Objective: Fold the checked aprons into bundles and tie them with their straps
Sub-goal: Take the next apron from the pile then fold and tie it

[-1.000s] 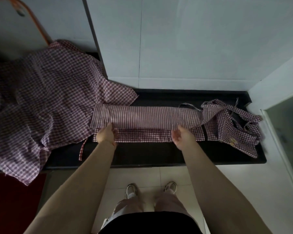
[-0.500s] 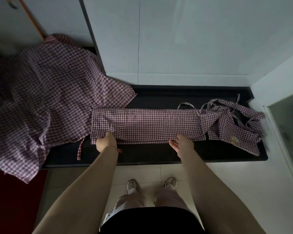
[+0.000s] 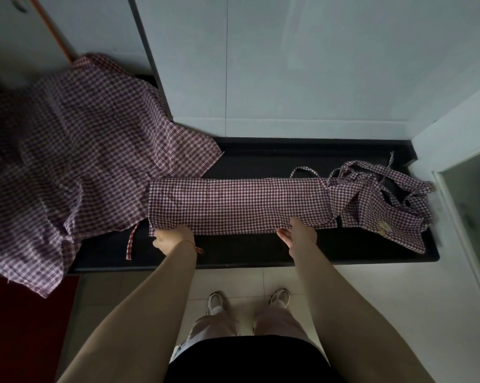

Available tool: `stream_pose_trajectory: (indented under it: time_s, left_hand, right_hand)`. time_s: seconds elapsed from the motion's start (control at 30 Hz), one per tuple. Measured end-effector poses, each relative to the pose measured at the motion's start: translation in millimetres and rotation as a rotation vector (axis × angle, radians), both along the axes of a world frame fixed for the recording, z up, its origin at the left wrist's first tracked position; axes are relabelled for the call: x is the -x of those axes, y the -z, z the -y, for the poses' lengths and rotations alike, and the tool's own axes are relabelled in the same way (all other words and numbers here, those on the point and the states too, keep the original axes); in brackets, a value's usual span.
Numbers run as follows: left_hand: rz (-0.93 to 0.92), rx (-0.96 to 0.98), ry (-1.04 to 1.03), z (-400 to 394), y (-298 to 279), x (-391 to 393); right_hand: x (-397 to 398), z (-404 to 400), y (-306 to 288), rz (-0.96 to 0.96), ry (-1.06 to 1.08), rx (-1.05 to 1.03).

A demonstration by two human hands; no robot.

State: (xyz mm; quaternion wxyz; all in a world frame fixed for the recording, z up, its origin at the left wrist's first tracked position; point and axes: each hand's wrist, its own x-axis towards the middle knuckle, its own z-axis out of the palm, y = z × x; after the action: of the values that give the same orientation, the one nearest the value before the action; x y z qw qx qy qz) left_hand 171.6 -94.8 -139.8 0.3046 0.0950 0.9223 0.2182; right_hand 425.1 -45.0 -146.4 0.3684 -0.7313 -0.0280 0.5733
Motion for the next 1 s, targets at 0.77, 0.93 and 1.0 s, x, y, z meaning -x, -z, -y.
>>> stream_pose_trajectory:
  time_s: [0.77, 0.93, 1.0]
  left_hand:
    - [-0.305, 0.163, 1.506, -66, 27, -83]
    - [-0.254, 0.217, 1.478, -69, 18, -71]
    - [-0.248, 0.270, 1.447, -73, 7, -65]
  right_hand:
    - [-17, -4, 8, 1.322, -1.424, -0.498]
    - [-49, -8, 1, 1.255, -1.184, -0.375]
    - [-62, -13, -13, 1.297, -1.070, -0.481]
